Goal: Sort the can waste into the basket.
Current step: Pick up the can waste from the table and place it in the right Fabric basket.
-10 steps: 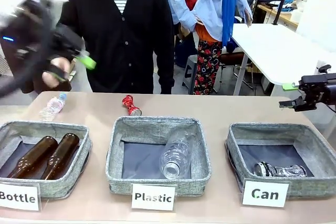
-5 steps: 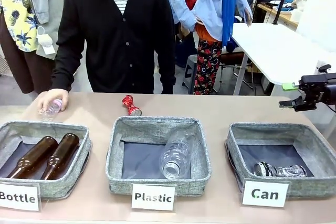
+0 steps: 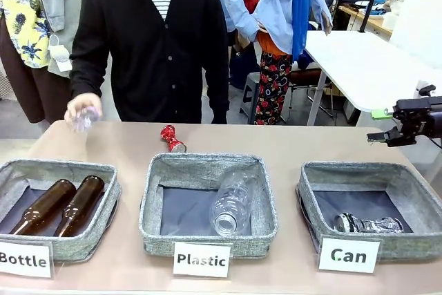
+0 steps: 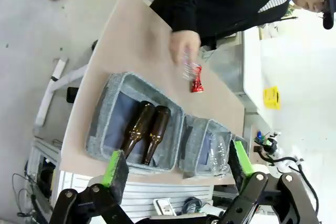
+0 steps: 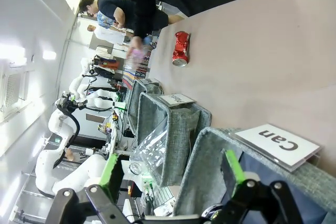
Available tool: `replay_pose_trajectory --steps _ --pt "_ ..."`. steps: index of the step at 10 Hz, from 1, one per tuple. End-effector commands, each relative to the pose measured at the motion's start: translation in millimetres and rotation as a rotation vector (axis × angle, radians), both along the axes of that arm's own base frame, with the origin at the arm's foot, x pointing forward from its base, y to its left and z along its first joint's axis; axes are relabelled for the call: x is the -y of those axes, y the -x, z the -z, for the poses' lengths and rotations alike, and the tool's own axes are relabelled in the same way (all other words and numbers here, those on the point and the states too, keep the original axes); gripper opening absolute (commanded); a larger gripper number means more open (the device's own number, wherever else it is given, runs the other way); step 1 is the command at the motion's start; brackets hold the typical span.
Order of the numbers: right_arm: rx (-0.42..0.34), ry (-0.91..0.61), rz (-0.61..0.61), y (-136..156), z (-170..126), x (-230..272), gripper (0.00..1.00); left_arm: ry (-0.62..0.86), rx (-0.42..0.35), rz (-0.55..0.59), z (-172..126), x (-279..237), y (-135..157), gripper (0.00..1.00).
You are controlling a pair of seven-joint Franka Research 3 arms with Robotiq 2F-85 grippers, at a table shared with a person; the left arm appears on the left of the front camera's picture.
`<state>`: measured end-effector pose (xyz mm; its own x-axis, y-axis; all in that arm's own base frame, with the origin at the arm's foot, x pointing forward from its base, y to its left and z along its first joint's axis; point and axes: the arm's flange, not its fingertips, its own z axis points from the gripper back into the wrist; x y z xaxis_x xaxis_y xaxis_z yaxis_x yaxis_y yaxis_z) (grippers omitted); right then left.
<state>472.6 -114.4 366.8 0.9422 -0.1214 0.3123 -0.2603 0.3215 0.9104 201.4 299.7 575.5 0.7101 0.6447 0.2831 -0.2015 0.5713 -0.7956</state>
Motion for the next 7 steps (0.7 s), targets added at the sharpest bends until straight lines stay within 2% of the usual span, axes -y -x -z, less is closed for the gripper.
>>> replay_pose_trajectory --steps 1,2,3,4,5,6,7 --pt "0.021 -0.007 -0.002 -1 -2 0 1.00 -0.026 0.010 0.052 -14 22 -32 1.00" --pt "0.021 -0.007 -0.002 -1 -2 0 1.00 -0.047 -0.023 0.078 -14 36 -59 1.00" --pt "0.021 -0.007 -0.002 -1 -2 0 1.00 -0.065 -0.077 0.156 -12 51 -90 1.00" --pt "0.021 -0.007 -0.002 -1 -2 0 1.00 -0.066 -0.105 0.199 -13 57 -108 1.00" --pt "0.021 -0.007 -0.002 -1 -2 0 1.00 -0.057 -0.065 0.223 -19 59 -96 1.00" --pt "0.021 -0.007 -0.002 -1 -2 0 1.00 -0.050 -0.011 0.259 -22 57 -70 1.00" --pt "0.021 -0.007 -0.002 -1 -2 0 1.00 -0.036 0.086 0.308 -22 53 -39 1.00"
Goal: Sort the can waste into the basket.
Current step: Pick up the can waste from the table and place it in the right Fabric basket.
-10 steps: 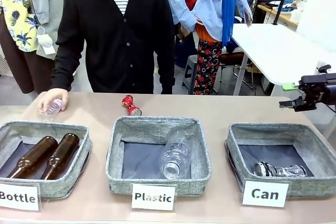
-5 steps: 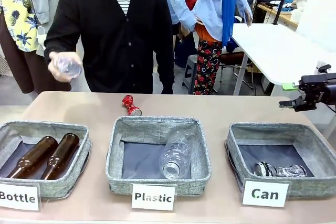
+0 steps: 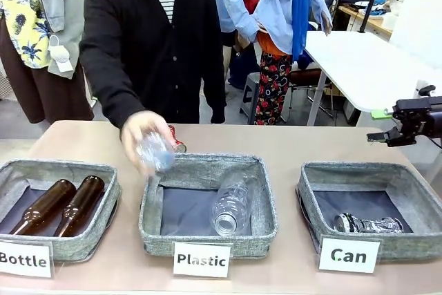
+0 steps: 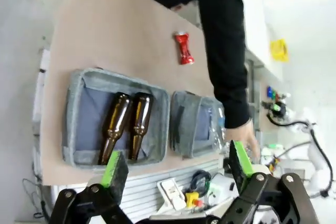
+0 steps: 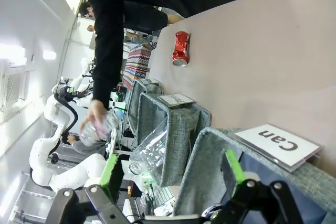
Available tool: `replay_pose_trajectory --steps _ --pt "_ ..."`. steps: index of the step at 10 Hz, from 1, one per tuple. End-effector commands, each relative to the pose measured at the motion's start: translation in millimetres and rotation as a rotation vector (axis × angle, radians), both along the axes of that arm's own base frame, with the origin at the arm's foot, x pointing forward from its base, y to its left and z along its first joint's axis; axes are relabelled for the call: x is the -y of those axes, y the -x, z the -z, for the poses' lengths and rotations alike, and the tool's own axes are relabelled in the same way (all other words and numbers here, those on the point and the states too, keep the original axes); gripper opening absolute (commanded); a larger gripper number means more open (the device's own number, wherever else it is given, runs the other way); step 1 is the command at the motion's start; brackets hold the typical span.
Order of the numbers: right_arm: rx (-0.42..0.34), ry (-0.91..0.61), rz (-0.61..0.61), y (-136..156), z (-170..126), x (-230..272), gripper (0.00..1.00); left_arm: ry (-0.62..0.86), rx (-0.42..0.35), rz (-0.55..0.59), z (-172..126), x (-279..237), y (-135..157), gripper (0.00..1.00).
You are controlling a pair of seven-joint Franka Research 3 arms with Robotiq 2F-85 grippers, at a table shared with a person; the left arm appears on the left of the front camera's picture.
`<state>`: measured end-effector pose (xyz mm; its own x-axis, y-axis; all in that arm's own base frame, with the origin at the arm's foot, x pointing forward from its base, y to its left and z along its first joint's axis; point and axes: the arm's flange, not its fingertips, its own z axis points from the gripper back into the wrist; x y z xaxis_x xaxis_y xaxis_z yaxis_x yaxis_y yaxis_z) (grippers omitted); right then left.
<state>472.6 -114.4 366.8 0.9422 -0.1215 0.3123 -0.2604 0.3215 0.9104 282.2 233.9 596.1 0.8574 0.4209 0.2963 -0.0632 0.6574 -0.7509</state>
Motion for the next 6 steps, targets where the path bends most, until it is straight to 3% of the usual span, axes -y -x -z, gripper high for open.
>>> replay_pose_trajectory --steps 1,2,3,6 --pt "0.021 -0.007 -0.002 -1 -2 0 1.00 0.066 0.182 0.077 4 -16 80 1.00" --pt "0.021 -0.007 -0.002 -1 -2 0 1.00 0.096 0.270 0.108 16 -21 113 1.00" --pt "0.021 -0.007 -0.002 -1 -2 0 1.00 0.119 0.272 0.073 27 -27 124 1.00" --pt "0.021 -0.007 -0.002 -1 -2 0 1.00 0.151 0.251 0.067 40 -33 117 1.00"
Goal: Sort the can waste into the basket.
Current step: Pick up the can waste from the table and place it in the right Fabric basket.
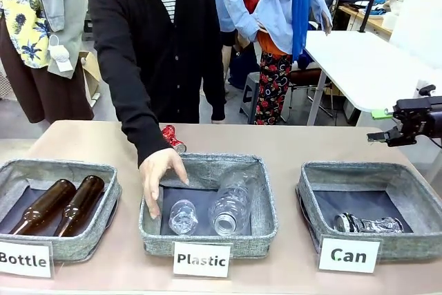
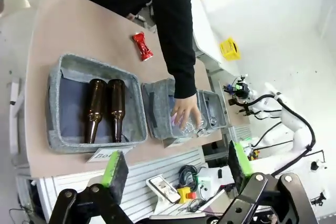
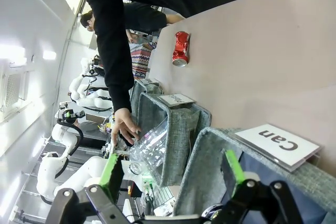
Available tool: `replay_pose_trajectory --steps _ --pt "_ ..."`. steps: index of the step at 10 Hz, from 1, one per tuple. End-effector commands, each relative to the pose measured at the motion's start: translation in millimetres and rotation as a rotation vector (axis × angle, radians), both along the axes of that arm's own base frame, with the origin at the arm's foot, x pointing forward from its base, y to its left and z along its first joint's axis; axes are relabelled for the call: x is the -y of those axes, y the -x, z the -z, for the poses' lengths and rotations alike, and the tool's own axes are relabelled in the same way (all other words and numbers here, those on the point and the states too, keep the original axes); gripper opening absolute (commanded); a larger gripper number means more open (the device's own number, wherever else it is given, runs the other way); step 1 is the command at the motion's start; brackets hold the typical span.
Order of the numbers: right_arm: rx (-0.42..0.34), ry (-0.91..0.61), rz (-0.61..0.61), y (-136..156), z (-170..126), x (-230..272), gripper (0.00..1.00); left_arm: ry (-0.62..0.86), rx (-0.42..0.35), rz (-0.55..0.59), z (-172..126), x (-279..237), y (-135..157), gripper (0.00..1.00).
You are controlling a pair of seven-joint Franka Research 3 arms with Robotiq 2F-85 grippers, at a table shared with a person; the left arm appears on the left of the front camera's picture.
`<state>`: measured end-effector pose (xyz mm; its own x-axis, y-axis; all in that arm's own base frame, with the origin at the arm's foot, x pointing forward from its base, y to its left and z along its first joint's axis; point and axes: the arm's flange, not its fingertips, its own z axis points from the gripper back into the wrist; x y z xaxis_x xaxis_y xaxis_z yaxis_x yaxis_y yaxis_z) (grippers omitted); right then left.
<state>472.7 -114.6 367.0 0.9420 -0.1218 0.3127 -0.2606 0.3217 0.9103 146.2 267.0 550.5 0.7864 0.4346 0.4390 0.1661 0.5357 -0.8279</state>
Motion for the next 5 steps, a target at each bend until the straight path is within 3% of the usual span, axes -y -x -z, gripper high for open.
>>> replay_pose_trajectory --steps 1,3,5 --pt "0.020 -0.007 -0.002 -1 -2 0 1.00 -0.018 -0.012 0.026 -12 5 -31 1.00" --pt "0.020 -0.007 -0.002 -1 -2 0 1.00 -0.073 -0.029 0.107 -27 28 -48 1.00" --pt "0.020 -0.007 -0.002 -1 -2 0 1.00 -0.180 -0.068 0.231 -49 72 -85 1.00"
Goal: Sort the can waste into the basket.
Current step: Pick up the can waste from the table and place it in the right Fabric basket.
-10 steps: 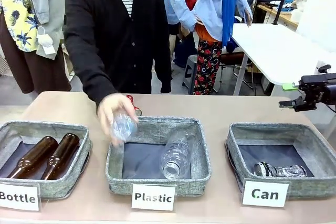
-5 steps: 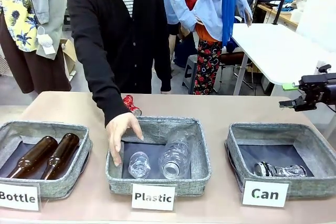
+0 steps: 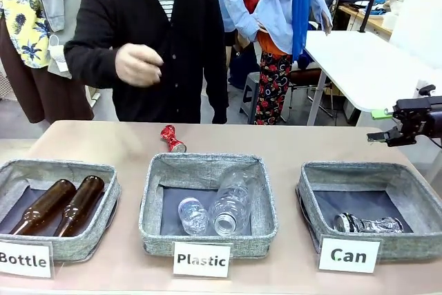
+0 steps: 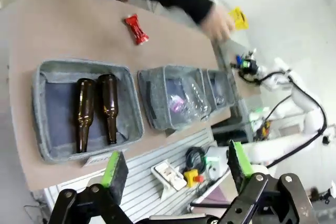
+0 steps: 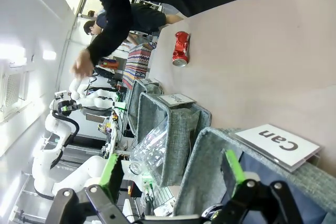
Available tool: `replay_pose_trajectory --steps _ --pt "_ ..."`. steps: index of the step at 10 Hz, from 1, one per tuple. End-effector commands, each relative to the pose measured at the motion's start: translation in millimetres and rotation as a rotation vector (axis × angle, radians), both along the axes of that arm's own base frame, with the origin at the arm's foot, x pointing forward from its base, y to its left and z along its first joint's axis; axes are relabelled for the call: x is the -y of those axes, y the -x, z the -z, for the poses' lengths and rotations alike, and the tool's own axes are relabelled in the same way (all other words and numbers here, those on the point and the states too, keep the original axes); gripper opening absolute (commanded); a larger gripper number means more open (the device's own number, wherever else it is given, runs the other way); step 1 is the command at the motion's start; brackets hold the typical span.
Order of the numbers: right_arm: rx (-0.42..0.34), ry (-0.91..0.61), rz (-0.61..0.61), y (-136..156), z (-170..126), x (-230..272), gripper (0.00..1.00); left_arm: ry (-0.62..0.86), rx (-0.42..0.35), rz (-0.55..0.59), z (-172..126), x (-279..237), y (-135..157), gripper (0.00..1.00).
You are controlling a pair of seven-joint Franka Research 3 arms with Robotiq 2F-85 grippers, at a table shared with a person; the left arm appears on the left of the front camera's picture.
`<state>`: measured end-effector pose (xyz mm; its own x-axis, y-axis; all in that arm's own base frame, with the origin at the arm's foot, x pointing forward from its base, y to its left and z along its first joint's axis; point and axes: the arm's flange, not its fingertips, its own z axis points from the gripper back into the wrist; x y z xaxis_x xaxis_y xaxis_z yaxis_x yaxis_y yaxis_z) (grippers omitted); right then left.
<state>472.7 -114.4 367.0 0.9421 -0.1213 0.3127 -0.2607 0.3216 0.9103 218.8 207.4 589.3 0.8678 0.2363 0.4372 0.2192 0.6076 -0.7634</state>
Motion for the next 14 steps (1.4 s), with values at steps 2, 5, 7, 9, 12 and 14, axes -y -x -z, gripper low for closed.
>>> replay_pose_trajectory --steps 2,5,7,9,12,14 --pt "0.020 -0.007 -0.002 -1 -2 0 1.00 -0.171 -0.081 0.189 -20 69 -63 1.00" --pt "0.020 -0.007 -0.002 -1 -2 0 1.00 -0.427 -0.176 0.121 -21 191 -131 1.00" --pt "0.020 -0.007 -0.002 -1 -2 0 1.00 -0.618 -0.140 -0.064 -10 278 -166 1.00" --pt "0.020 -0.007 -0.002 -1 -2 0 1.00 -0.652 -0.186 -0.007 5 355 -215 1.00" --pt "0.020 -0.007 -0.002 -1 -2 0 1.00 -0.696 -0.228 -0.107 50 435 -265 1.00" --pt "0.020 -0.007 -0.002 -1 -2 0 1.00 -0.691 -0.243 -0.044 66 461 -285 1.00"
